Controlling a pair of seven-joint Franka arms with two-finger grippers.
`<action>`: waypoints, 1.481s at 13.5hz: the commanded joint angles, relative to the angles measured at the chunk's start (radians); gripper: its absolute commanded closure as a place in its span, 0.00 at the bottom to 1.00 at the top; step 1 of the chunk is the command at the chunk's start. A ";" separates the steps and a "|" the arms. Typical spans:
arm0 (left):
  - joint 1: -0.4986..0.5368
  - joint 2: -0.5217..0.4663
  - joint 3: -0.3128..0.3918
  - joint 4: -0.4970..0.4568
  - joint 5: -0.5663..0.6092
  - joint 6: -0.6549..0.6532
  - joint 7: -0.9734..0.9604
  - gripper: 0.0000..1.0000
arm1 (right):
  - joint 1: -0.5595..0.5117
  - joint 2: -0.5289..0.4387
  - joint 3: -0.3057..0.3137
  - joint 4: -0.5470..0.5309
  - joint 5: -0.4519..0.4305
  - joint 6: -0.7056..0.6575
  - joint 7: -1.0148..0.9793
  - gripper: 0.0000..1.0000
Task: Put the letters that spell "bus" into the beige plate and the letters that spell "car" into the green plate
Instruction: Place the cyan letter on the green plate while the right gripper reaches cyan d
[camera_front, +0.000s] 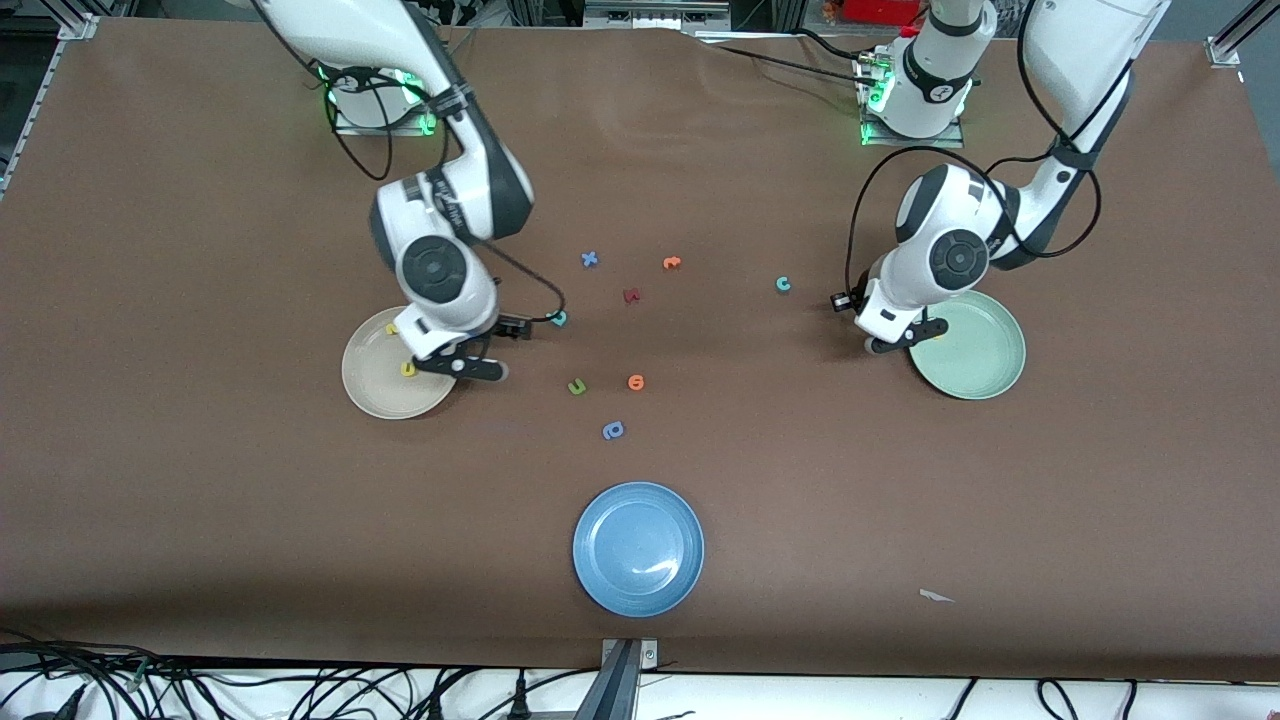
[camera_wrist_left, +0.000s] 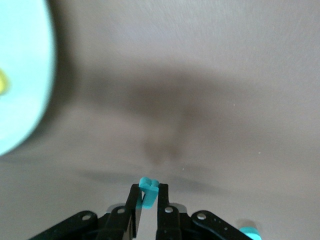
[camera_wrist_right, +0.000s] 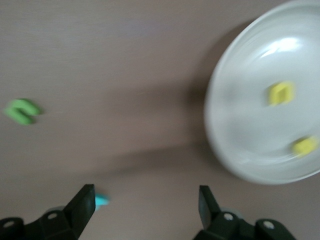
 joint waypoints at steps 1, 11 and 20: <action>0.070 -0.036 0.002 0.125 -0.011 -0.215 0.098 0.96 | 0.017 0.012 0.058 -0.054 0.007 0.144 0.247 0.09; 0.328 0.105 0.010 0.167 0.159 -0.180 0.367 0.94 | 0.118 0.045 0.063 -0.214 0.005 0.447 0.416 0.27; 0.321 0.035 -0.114 0.168 0.150 -0.250 0.216 0.00 | 0.117 0.046 0.050 -0.206 -0.012 0.445 0.409 0.74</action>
